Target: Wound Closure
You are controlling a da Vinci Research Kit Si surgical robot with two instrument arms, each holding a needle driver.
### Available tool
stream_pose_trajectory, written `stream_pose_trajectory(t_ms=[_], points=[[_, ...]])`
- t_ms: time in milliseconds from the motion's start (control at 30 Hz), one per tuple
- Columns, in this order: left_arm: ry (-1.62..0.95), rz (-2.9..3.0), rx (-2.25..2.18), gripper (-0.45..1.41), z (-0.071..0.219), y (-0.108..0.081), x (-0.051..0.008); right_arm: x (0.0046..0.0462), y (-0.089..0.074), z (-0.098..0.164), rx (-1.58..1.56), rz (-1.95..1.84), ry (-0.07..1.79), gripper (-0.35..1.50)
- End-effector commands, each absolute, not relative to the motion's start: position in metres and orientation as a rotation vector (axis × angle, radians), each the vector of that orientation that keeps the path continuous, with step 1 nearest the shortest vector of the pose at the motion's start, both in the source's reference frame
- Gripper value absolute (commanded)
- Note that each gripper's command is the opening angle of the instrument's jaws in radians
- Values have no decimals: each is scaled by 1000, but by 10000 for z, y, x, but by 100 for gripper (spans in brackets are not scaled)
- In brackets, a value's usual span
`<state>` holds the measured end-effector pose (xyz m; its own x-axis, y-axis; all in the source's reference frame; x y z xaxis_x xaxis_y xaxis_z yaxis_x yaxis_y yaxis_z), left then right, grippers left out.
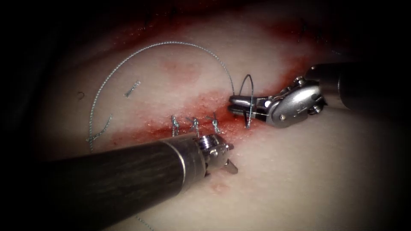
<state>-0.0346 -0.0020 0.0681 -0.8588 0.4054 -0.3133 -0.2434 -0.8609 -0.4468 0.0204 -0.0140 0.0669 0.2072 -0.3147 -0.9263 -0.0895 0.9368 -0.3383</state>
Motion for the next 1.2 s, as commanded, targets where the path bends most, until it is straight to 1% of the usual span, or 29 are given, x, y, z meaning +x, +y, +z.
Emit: stream_pose_trajectory(t_ms=[33,367,933,1200], points=[[-571,2677,-577,61,688,-22,-352,213,-139,677,-349,-166,1367,-35],[-540,2659,-626,61,708,-14,-351,211,-129,674,-322,-131,1367,-35],[-602,2677,-625,61,745,-37,-345,207,-116,671,-294,-113,1358,-35],[-609,2684,-627,61,735,-51,-341,206,-112,674,-178,-62,1367,-35]])
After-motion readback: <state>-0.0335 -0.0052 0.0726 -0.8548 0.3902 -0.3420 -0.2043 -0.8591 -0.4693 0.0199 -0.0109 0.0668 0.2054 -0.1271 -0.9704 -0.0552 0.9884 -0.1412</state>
